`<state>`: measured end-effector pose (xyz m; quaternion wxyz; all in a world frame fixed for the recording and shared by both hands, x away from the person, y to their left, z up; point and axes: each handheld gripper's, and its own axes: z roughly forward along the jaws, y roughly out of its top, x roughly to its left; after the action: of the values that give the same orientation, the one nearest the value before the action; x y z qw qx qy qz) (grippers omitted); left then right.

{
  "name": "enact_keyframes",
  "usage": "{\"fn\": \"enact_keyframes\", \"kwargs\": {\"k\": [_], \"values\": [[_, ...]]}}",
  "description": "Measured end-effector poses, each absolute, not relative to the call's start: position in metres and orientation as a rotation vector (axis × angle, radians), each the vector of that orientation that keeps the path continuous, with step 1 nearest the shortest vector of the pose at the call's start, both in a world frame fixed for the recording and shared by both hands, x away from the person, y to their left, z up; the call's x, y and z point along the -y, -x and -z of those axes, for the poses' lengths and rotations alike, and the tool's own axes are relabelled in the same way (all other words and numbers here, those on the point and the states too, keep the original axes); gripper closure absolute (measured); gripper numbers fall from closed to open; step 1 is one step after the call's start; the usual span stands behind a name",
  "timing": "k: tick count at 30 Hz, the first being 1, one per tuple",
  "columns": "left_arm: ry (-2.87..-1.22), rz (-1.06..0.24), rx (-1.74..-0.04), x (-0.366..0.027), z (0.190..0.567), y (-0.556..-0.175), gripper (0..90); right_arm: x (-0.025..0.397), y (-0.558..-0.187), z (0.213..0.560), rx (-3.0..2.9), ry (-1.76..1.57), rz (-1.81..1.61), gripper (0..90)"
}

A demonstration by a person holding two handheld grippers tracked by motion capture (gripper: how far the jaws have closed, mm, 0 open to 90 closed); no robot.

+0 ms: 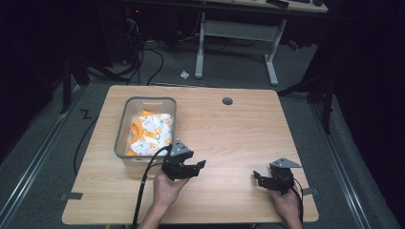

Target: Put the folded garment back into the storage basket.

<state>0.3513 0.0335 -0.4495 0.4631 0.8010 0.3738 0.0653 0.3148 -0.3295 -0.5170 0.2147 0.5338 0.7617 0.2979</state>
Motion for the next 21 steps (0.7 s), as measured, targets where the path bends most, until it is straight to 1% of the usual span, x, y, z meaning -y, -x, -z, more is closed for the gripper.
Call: {"fn": "enact_keyframes", "kwargs": {"k": [11,17,21], "values": [[-2.041,-0.169,-0.922,-0.017,0.473,-0.341,39.9,0.330,-0.315,0.517,-2.113,-1.480,-0.826,22.5],[-2.087,-0.204,-0.949,-0.014,0.488,-0.338,39.1,0.330,-0.315,0.517,-2.113,-1.480,-0.826,22.5],[-2.141,-0.241,-0.985,-0.012,0.506,-0.340,39.0,0.330,-0.315,0.517,-2.113,-1.480,-0.826,22.5]]}}
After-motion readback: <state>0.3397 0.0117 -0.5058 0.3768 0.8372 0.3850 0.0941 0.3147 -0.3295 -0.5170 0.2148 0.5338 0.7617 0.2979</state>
